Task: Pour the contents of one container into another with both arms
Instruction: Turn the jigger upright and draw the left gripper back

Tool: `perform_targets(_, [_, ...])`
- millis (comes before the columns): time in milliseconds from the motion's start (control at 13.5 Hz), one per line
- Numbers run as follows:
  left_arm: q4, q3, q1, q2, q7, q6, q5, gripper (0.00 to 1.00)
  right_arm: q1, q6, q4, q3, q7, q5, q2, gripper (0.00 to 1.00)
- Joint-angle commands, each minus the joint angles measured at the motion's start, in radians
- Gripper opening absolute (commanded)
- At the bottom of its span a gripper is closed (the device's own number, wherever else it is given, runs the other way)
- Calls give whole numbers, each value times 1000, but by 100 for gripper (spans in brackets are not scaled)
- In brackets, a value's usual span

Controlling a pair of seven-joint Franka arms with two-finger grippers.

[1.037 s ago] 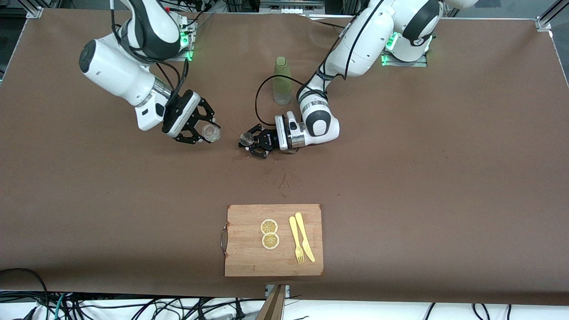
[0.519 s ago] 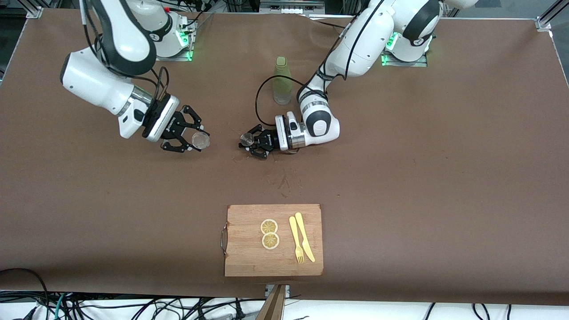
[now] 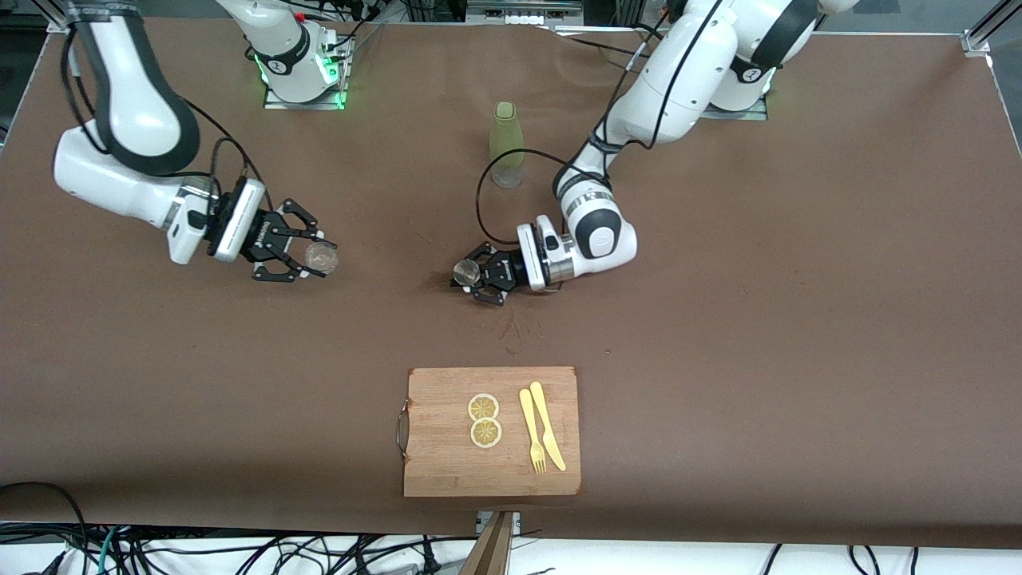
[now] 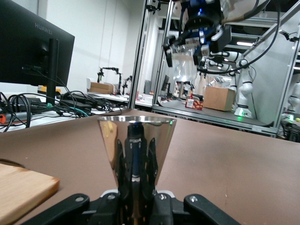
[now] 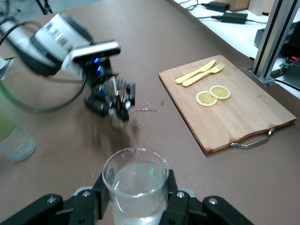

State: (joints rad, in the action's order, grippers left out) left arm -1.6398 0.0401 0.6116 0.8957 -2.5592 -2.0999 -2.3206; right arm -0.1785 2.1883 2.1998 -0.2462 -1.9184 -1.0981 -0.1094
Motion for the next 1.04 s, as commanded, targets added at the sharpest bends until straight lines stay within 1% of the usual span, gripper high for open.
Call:
perform_targets(0, [-104,11,-77,-116,92,-9,134,0,-3,-97,-6,85,-144,-32,-24,36])
perform_targets(222, [-143,11,-173,-179,198,0,312,0,-6,-198,-8,182,-261,-19,-58,36])
perform_targets(444, [-155,12,-265,-216,279,55,476,0,-15,-274,-8,248,-341,6,-84,36])
perform_targets(593, [-153,12,-334,-225,335,124,579,0,-30,-320,-28,281,-388,27,-113,36])
perform_targets(741, [-153,12,-403,-238,375,175,670,0,-45,-387,-74,315,-436,56,-170,36])
perform_targets(815, [-155,12,-436,-242,385,199,713,0,-47,-401,-77,333,-464,69,-180,36])
perform_targets(963, [-155,11,-501,-245,389,262,782,0,-61,-403,-77,349,-528,75,-208,36])
